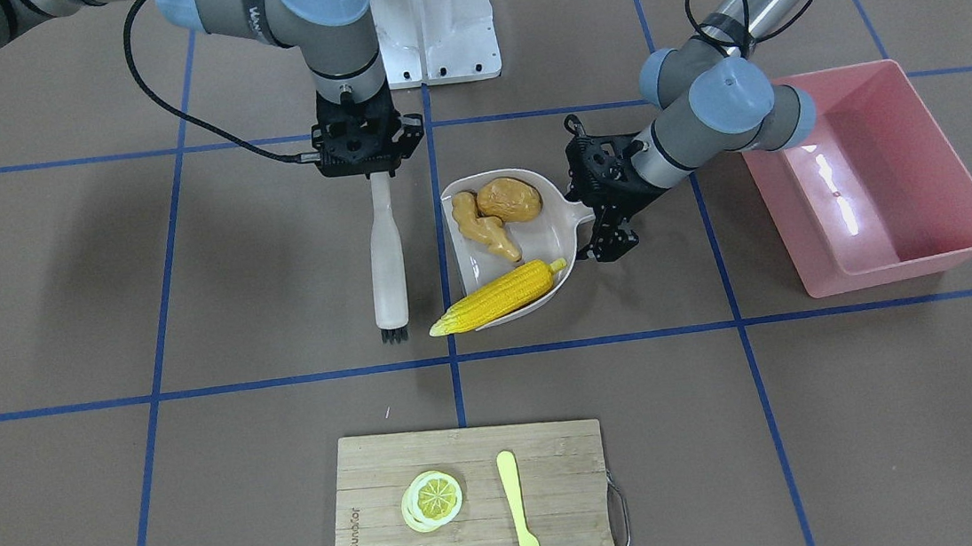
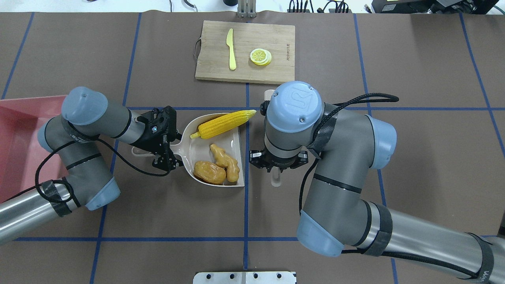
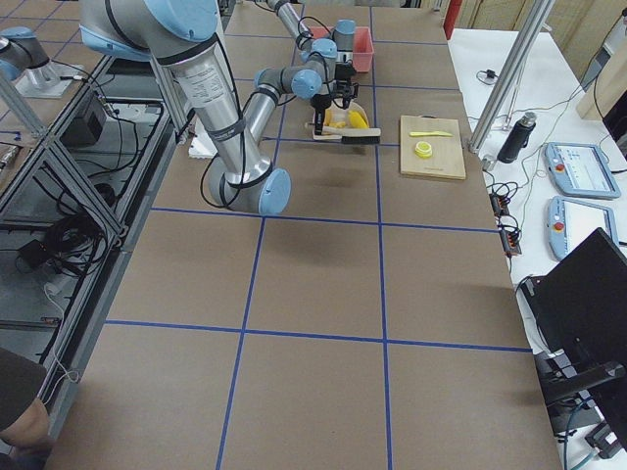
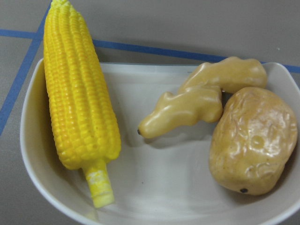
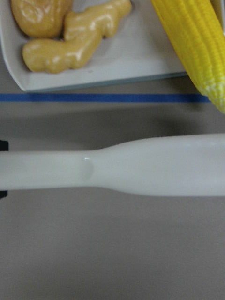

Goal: Sweep and dump trash into bin
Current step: 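Lift the brush out of the dustpan with the right gripper, then lift the dustpan toward the pink bin with the left gripper while the right withdraws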

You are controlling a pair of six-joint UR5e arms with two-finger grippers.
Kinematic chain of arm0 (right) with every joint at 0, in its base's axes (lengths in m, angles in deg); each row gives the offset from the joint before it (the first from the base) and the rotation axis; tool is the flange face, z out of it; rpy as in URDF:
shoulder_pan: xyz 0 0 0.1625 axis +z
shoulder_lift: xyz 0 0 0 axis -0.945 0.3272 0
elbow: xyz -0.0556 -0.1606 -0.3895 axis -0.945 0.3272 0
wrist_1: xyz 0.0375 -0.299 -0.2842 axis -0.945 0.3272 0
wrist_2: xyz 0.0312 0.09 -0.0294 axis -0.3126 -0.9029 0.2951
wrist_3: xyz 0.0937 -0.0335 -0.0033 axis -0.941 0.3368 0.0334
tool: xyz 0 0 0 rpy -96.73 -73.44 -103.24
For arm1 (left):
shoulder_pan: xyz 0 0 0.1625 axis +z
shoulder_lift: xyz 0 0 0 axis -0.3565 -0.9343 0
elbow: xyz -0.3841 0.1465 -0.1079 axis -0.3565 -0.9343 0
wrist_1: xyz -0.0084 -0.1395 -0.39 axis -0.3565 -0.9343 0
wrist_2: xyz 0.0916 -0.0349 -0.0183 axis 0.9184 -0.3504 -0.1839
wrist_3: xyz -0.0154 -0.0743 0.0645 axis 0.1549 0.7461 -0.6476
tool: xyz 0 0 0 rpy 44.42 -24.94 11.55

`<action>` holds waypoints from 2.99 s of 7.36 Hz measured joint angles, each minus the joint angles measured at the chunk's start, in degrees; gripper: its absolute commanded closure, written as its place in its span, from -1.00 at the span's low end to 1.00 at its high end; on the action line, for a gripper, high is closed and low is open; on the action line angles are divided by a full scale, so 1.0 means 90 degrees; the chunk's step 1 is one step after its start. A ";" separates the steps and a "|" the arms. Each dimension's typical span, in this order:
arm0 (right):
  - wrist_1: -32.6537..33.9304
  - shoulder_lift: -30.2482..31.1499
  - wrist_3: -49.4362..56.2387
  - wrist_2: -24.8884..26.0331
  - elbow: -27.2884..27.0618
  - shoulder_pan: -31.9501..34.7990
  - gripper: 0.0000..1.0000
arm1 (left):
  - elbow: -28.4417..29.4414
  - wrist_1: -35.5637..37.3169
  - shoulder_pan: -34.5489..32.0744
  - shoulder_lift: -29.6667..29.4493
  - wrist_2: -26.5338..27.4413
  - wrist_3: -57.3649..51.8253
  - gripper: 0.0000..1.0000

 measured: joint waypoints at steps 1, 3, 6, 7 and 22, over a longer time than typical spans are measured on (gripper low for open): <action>-0.0317 0.0078 0.0124 0.0032 0.0313 0.0154 1.00 | -0.0002 0.0003 0.0000 0.0000 0.0000 0.0000 0.37; -0.1025 0.0050 0.0124 0.0032 0.0922 0.0203 1.00 | -0.0014 0.0030 0.0000 0.0000 0.0000 0.0000 0.39; -0.1256 -0.0251 -0.0372 -0.0240 0.1014 -0.0003 1.00 | -0.0019 0.0054 0.0000 0.0000 0.0000 0.0000 0.39; -0.1253 -0.0298 -0.0565 -0.0322 0.0933 -0.0115 1.00 | -0.0019 0.0057 0.0000 0.0000 0.0000 0.0000 0.39; -0.0662 0.3268 0.1685 -0.0834 -0.1013 0.1441 1.00 | -0.0539 0.0020 -0.0118 0.0066 -0.0041 0.0172 1.00</action>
